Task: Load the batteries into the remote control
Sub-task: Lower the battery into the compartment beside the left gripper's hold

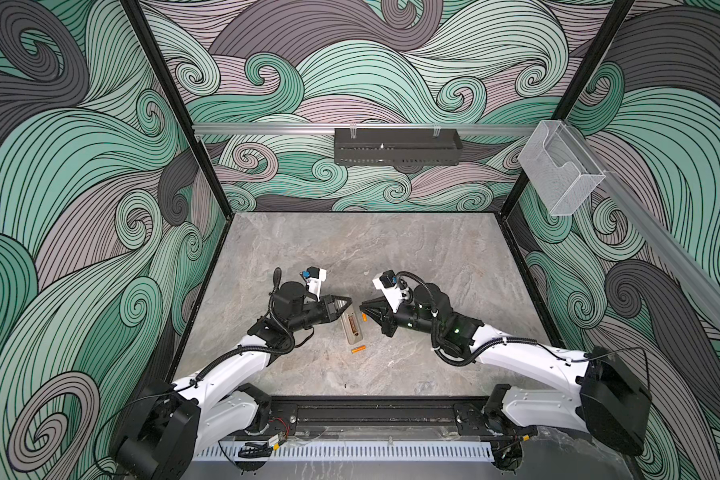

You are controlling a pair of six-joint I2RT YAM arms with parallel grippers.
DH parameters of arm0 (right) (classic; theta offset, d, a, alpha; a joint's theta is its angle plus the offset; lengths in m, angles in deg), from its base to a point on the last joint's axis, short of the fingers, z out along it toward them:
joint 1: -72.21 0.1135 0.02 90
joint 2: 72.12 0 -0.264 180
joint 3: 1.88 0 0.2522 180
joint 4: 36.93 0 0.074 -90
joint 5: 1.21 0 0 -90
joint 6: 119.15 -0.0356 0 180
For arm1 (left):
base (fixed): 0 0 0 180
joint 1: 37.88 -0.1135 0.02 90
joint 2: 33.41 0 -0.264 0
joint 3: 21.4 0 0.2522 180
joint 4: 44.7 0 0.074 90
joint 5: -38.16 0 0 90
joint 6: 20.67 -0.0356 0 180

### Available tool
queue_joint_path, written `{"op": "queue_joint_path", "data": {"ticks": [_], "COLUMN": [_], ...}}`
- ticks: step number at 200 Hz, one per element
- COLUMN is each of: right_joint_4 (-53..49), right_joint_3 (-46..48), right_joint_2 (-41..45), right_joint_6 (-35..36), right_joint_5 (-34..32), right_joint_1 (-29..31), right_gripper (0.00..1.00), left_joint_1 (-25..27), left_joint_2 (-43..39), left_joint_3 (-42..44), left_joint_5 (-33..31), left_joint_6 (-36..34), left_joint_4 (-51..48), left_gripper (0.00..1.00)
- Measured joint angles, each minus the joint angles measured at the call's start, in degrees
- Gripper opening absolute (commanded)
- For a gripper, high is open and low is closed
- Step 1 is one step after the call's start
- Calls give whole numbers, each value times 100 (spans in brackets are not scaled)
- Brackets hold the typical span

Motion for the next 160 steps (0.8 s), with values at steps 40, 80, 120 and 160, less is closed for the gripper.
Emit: {"op": "queue_joint_path", "data": {"ticks": [40, 80, 120, 160], "right_joint_4": [160, 295, 413, 540], "right_joint_3": [31, 42, 42, 42], "right_joint_2": [-107, -203, -332, -431], "right_joint_6": [-46, -125, -168, -214], "right_joint_5": [17, 33, 37, 44], "right_joint_1": [0, 7, 20, 61], "right_gripper": [1, 1, 1, 1], "left_joint_1": [0, 2, 2, 2], "left_joint_2": [35, 35, 37, 37], "left_joint_3": [0, 0, 0, 0], "left_joint_5": [-22, -57, -79, -90], "left_joint_6": [103, 160, 212, 247], "left_joint_4": [101, 164, 219, 221], "left_gripper": [0, 0, 0, 0]}}
